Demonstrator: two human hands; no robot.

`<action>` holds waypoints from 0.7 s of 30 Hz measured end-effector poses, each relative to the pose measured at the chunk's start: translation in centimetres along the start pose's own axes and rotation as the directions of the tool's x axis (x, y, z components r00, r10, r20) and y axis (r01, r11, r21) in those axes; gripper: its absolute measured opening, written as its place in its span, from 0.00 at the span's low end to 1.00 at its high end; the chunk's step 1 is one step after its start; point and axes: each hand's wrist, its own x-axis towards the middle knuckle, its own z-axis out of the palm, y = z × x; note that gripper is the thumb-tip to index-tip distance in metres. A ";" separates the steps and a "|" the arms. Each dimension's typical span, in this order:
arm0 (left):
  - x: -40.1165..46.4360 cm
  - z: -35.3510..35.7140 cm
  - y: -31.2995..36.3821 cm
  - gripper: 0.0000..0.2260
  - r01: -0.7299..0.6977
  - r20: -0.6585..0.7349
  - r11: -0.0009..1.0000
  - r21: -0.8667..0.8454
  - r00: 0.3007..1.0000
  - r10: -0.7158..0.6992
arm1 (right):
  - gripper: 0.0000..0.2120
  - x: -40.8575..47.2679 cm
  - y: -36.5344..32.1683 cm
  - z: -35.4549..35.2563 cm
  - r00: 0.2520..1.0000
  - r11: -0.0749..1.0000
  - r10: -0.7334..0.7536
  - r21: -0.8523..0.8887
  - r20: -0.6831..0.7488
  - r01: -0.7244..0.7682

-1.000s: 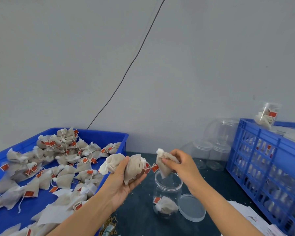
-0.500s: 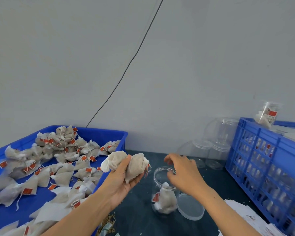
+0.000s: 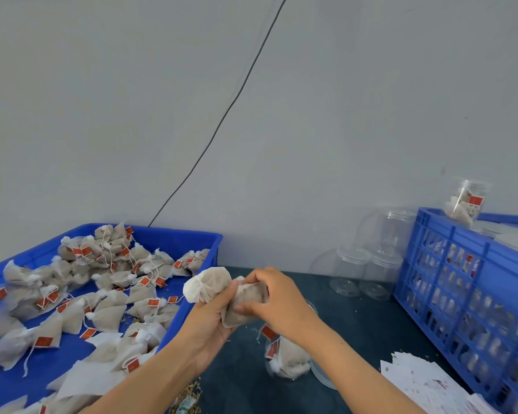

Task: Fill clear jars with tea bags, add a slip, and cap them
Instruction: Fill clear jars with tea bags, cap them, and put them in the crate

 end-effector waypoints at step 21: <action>0.4 0.3 0.1 0.11 0.070 -0.124 0.991 -0.118 0.989 -0.085 | 0.03 0.0 2.9 -6.0 0.975 0.898 0.223 -0.385 -0.022 -0.214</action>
